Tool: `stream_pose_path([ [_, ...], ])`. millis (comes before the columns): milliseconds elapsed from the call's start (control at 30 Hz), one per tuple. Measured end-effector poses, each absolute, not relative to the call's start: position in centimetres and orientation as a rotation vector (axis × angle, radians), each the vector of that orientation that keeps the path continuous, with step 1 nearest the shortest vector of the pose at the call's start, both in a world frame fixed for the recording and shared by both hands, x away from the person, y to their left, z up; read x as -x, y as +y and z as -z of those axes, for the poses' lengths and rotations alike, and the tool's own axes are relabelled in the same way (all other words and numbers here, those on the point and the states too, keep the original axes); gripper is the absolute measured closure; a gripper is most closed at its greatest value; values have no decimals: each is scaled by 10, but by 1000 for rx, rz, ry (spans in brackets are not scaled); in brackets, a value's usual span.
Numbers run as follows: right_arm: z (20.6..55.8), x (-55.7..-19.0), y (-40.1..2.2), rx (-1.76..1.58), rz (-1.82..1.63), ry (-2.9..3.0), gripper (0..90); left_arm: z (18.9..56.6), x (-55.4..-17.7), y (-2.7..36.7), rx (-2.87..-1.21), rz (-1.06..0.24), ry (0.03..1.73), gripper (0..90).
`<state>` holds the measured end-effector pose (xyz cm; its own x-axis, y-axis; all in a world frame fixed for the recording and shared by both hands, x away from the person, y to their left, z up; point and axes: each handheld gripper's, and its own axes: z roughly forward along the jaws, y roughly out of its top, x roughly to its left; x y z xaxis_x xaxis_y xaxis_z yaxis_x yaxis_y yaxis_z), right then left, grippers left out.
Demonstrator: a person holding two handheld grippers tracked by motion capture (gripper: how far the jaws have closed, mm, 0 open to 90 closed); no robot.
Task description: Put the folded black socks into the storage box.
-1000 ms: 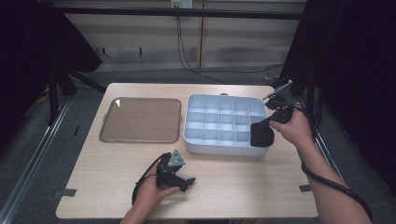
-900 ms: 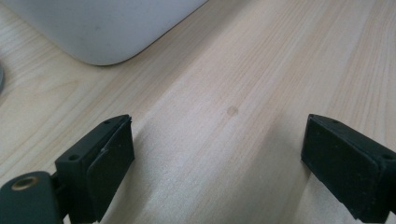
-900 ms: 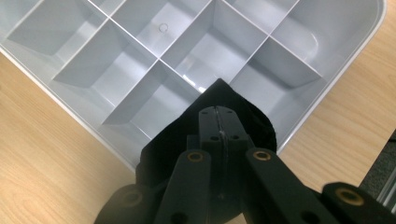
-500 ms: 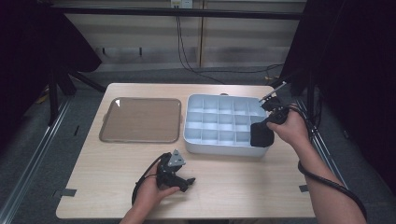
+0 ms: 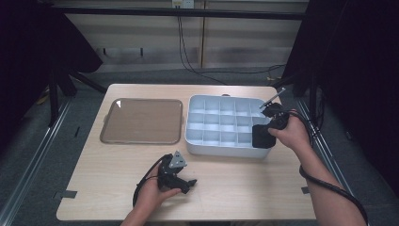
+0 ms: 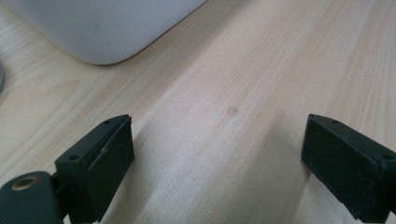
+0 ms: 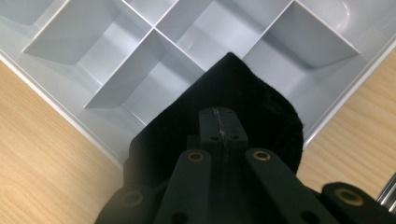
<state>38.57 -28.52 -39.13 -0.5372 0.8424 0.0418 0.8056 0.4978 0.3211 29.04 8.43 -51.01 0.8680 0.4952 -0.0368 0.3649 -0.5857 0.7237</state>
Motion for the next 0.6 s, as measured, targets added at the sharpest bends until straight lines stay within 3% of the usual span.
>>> stream_pose_path([
  [600,408,-384,-287,-1452,-432,2647,900,510,-290,84,-2258,-216,618,90],
])
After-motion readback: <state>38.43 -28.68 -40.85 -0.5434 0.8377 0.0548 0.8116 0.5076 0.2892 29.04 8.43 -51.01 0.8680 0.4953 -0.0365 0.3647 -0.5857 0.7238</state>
